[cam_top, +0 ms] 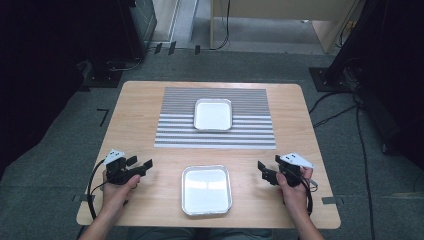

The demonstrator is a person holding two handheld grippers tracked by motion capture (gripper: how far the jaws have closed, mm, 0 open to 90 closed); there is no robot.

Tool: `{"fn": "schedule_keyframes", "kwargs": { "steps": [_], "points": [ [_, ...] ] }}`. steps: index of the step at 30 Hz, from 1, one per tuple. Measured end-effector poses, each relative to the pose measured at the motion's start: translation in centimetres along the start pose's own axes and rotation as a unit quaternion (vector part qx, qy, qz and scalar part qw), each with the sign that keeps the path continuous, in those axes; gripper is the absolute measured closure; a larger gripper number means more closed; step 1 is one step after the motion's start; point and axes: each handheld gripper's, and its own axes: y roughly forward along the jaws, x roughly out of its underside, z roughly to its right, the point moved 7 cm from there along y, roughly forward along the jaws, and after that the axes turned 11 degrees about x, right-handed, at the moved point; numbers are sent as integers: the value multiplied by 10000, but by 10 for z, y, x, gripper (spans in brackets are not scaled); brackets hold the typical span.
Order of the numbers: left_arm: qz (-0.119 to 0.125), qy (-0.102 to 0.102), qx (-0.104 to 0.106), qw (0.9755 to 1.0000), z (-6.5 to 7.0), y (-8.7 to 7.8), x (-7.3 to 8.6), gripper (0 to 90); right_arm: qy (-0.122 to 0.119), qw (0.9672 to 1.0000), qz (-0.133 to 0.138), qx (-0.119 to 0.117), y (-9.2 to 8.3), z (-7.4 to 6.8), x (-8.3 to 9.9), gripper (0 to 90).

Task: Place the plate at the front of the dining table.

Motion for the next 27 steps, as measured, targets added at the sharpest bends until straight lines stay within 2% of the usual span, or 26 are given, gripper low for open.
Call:
{"fn": "schedule_keyframes", "kwargs": {
  "steps": [13,23,27],
  "points": [
    [-21,40,-173,9998,-14,-26,12,250,102,9999,-15,81,-22,24,13,232],
    [0,-28,-308,9995,-25,-42,18,250,126,9996,-118,226,-34,48,30,235],
    [-36,53,-444,9990,-29,-50,23,250,160,9994,-150,286,-39,58,38,235]
  ]
}}
